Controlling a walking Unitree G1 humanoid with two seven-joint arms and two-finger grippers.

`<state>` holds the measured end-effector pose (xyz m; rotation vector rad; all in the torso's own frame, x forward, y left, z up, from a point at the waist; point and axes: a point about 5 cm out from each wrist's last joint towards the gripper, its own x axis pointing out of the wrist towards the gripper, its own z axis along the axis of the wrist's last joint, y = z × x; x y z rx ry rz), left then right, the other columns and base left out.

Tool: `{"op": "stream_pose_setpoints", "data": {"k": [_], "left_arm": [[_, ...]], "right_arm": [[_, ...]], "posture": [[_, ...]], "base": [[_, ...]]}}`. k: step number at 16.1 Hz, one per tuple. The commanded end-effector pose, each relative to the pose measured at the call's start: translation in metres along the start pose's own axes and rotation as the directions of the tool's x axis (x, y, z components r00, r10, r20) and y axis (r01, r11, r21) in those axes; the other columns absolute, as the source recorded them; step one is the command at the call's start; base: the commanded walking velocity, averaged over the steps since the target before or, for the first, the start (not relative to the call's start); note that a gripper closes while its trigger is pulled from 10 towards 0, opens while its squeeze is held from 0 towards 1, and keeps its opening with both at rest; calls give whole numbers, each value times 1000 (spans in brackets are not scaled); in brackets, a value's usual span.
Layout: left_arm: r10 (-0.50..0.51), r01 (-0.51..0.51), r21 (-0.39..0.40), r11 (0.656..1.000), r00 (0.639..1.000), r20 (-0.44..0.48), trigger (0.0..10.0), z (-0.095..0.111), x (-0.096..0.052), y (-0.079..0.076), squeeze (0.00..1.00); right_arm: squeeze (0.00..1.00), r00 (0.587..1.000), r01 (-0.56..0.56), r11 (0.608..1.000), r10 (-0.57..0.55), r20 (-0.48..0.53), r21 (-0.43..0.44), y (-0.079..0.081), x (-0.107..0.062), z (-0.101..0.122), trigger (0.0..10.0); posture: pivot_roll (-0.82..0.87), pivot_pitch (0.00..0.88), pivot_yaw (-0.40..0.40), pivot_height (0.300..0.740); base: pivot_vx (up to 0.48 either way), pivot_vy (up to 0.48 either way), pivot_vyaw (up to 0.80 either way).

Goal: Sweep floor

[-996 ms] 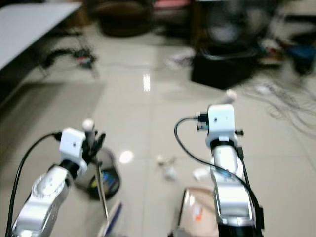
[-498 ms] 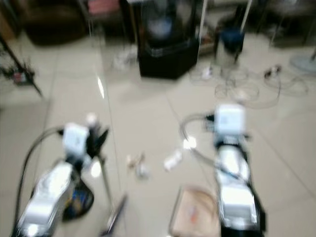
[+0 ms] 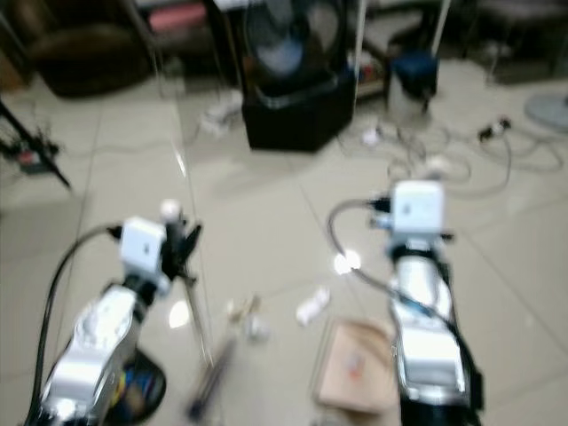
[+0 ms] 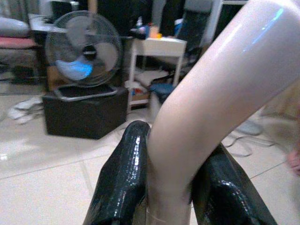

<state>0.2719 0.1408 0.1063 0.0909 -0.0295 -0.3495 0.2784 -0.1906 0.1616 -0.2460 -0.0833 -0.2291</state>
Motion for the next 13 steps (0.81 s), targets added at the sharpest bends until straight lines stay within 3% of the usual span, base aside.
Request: {"op": "stream_pose_setpoints", "data": {"k": [1,4,6,9,10,13], "left_arm": [[30,-31,41,999,999,18,10000,5,-1,11,0],[36,-37,45,998,999,17,10000,5,-1,11,0],[40,-41,47,998,999,17,10000,5,-1,11,0],[42,-43,46,998,999,17,10000,5,-1,12,0],[41,-42,48,998,999,15,10000,5,-1,12,0],[40,-40,50,998,999,7,10000,5,-1,13,0]], "right_arm": [[0,999,-19,1000,18,45,14,6,0,10,10000],[0,998,-47,999,45,53,27,8,1,10,10000],[0,993,-109,994,109,48,-14,14,1,10,10000],[0,993,-105,994,106,44,-14,15,0,9,10000],[0,996,-82,996,81,47,23,13,-2,8,10000],[0,995,-90,996,89,46,26,13,-2,7,10000]], "posture": [[-29,85,75,740],[-28,85,76,740],[-27,85,75,740],[-26,86,76,740],[-24,88,79,740],[-23,93,85,740]], "base": [[405,0,0],[407,0,0],[409,0,400],[407,0,800],[409,0,0],[382,0,0]]}}
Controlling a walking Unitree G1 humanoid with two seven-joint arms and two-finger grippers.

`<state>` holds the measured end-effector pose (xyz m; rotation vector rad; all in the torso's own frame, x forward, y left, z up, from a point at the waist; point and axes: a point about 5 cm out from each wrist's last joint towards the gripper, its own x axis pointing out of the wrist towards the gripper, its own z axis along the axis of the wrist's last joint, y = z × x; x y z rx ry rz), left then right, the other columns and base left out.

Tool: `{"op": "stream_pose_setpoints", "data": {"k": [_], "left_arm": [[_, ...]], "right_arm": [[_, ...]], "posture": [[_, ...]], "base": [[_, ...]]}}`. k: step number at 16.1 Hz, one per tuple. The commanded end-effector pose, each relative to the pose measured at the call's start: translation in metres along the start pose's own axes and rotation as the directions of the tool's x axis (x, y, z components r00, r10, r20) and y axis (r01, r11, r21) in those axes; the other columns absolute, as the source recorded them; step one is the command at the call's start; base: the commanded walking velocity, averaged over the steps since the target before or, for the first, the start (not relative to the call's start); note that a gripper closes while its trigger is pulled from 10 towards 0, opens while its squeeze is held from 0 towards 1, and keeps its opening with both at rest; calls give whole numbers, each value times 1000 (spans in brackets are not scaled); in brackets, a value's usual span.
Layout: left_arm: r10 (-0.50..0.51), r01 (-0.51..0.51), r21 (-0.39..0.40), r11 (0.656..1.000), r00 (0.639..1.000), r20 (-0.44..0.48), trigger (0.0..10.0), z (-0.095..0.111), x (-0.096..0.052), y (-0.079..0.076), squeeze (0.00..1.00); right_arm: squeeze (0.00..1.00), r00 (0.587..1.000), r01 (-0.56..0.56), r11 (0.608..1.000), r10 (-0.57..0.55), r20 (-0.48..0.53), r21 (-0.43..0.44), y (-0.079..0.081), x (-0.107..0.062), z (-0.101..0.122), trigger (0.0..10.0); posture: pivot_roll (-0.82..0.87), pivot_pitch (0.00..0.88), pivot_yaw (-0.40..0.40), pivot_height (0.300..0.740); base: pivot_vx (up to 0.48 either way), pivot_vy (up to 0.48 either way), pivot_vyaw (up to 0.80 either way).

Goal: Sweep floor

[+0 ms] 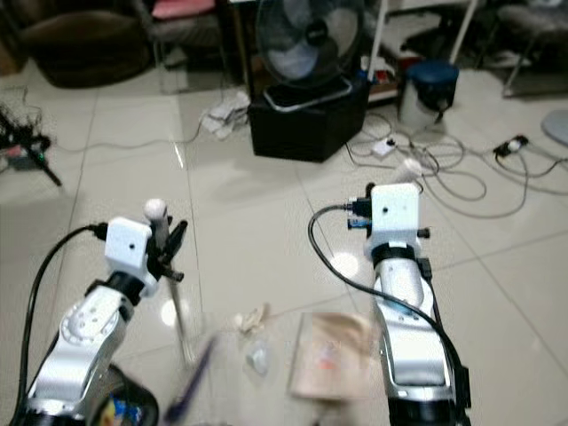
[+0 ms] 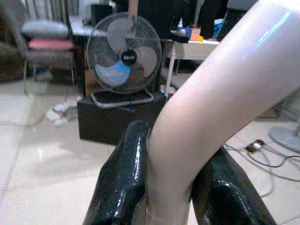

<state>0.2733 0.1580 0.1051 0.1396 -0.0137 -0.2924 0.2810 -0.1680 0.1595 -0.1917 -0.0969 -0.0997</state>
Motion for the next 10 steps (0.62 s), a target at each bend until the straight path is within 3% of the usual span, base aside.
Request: {"op": "stream_pose_setpoints", "data": {"k": [1,4,6,10], "left_arm": [[-4,4,-6,1000,999,33,10000,7,3,-3,0],[23,-23,23,999,1000,8,10000,4,5,2,0],[59,-58,67,996,998,-11,10000,0,9,7,0],[104,-104,39,994,995,11,10000,-6,16,7,0]], "right_arm": [[0,999,26,999,-25,23,-36,-8,-1,3,10000],[0,1000,-3,999,4,20,-51,-2,-1,-2,10000],[0,996,-49,998,52,69,-49,4,0,-3,10000],[0,983,-102,992,112,142,-81,9,11,-8,10000]], "posture": [[-21,97,86,740],[-12,110,85,740],[-4,131,86,740],[12,188,70,740]], "base": [[0,0,0],[0,0,0],[0,0,0],[0,0,0]]}}
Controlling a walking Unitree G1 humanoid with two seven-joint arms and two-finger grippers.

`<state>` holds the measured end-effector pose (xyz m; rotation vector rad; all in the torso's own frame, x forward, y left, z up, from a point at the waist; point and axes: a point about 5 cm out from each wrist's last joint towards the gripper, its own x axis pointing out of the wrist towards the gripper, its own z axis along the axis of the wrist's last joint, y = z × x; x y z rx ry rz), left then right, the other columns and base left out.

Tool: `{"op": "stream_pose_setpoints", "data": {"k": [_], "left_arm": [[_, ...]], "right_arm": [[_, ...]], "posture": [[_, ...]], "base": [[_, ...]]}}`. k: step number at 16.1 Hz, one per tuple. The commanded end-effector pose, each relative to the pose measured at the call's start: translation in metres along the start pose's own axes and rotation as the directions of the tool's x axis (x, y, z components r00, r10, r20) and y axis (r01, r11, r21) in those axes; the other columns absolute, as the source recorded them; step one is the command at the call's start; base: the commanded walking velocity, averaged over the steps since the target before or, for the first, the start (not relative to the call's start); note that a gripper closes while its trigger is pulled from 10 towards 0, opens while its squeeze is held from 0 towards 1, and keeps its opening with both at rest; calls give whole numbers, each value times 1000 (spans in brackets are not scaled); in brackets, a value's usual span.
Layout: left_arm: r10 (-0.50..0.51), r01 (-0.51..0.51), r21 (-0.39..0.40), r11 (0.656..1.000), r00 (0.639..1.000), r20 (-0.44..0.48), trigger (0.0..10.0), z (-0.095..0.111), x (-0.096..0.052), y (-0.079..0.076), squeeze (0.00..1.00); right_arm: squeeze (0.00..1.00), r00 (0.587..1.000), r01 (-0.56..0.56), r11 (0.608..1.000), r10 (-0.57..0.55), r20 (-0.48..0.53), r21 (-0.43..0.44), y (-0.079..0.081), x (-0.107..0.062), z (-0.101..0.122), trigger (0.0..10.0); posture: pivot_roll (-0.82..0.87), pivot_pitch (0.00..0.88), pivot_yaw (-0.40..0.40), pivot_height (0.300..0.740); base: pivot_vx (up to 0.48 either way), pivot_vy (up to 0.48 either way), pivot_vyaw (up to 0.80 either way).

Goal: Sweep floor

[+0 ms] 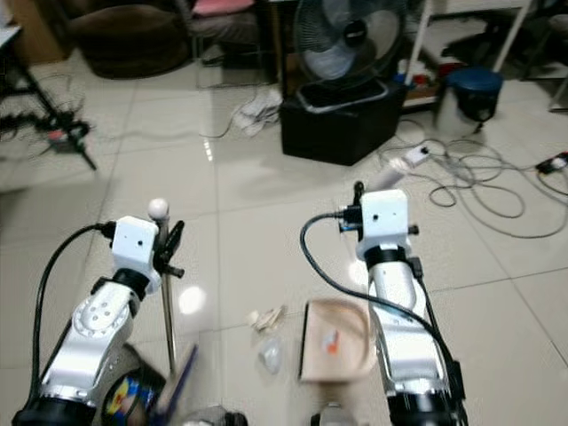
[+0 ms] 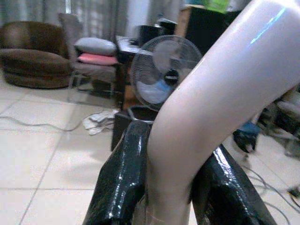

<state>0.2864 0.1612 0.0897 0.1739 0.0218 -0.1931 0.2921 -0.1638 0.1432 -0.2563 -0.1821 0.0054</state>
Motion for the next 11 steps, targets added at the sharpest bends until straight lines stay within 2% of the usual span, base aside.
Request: {"op": "stream_pose_setpoints", "data": {"k": [1,4,8,11], "left_arm": [[29,-29,-2,1000,997,66,10000,10,6,2,0],[78,-76,-22,997,991,110,10000,14,11,1,0],[131,-129,-27,991,981,145,10000,18,18,-1,0],[126,-124,-22,992,982,141,10000,13,22,-11,0]], "right_arm": [[0,997,-32,999,34,62,-36,3,6,6,10000],[0,990,-86,992,95,101,-91,13,17,3,10000],[0,980,-130,989,139,141,-73,25,27,-2,10000],[0,973,-193,980,196,123,-39,49,27,-17,10000]], "posture": [[16,198,64,740],[37,246,39,740],[55,285,17,740],[66,316,13,740]], "base": [[0,0,0],[0,0,0],[0,0,0],[0,0,0]]}}
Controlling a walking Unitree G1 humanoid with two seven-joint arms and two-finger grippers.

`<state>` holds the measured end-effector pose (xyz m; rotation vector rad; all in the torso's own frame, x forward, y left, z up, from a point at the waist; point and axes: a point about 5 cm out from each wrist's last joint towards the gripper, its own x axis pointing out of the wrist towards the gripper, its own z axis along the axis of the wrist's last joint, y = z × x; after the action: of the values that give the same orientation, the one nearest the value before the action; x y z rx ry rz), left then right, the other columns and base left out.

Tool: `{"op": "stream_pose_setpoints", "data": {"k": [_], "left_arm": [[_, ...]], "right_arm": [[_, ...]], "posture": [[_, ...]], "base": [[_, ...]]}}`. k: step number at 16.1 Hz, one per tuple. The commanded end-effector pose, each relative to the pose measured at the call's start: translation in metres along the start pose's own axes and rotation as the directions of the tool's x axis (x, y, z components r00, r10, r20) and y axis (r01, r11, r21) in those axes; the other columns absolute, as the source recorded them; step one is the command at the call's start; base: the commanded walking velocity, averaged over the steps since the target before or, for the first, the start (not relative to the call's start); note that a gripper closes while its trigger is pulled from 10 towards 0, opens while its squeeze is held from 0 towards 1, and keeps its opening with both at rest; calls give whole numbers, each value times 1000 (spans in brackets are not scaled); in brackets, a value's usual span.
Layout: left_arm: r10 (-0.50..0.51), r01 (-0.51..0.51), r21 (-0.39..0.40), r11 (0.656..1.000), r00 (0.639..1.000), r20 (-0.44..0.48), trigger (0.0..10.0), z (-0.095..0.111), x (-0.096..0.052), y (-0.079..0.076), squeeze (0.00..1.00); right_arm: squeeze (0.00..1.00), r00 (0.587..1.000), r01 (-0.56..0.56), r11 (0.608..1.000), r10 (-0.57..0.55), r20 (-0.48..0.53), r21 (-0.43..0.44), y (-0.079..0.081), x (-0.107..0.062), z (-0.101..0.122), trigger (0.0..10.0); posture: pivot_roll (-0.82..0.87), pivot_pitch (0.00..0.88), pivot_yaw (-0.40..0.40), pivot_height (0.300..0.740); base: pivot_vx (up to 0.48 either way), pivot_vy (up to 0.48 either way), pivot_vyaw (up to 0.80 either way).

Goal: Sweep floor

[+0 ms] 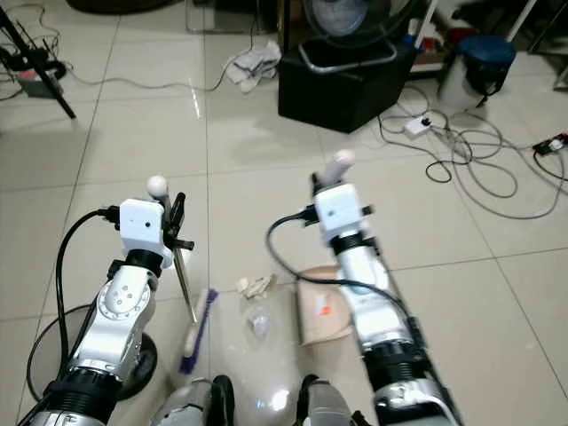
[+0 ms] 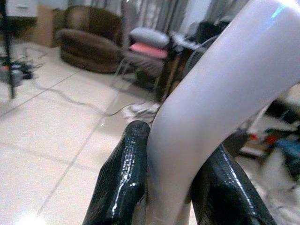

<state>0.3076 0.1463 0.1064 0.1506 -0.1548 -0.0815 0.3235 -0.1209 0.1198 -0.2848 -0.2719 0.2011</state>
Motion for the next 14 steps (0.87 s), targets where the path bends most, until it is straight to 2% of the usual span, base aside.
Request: {"op": "stream_pose_setpoints", "data": {"k": [1,3,5,6,7,8,9,11,13,14], "left_arm": [[-2,2,-6,1000,1000,-25,10000,-7,-4,-5,0],[-5,4,-21,1000,1000,-27,10000,-8,-3,-9,0],[16,-18,-108,994,1000,-19,10000,-5,0,-18,0],[15,-17,-121,992,1000,-17,10000,-5,1,-20,0],[-8,8,-179,984,1000,-1,10000,0,3,-29,0],[-59,62,-236,970,998,18,10000,5,3,-38,0],[-82,86,-254,963,996,25,10000,7,3,-41,0],[-286,297,-307,904,955,81,10000,13,-1,-58,0],[-400,413,-298,860,910,106,10000,16,-5,-63,0],[-424,437,-293,851,899,111,10000,16,-6,-64,0]], "right_arm": [[0,1000,-23,1000,23,3,-4,8,-2,-3,10000],[0,999,-31,999,31,-10,24,21,-2,-6,10000],[0,1000,-26,995,26,-3,96,42,1,-3,10000],[0,1000,-30,994,29,4,101,45,2,-3,10000],[0,999,-40,993,39,13,110,50,1,-1,10000],[0,999,-50,992,48,24,116,53,1,-1,10000],[0,998,-53,992,50,27,117,54,0,-1,10000],[0,999,-52,992,49,22,115,51,-3,-5,10000],[0,999,-43,993,42,14,111,47,-5,-8,10000],[0,999,-42,993,41,12,111,47,-5,-9,10000]], "posture": [[64,318,15,740],[62,321,17,740],[58,326,17,740],[59,326,15,740],[59,325,13,740],[59,322,13,740],[59,322,13,740],[53,312,15,740],[52,307,17,740],[52,307,17,740]], "base": [[0,0,0],[0,0,0],[0,0,0],[0,0,0],[0,0,0],[0,0,0],[0,0,0],[0,0,0],[0,0,0],[0,0,0]]}}
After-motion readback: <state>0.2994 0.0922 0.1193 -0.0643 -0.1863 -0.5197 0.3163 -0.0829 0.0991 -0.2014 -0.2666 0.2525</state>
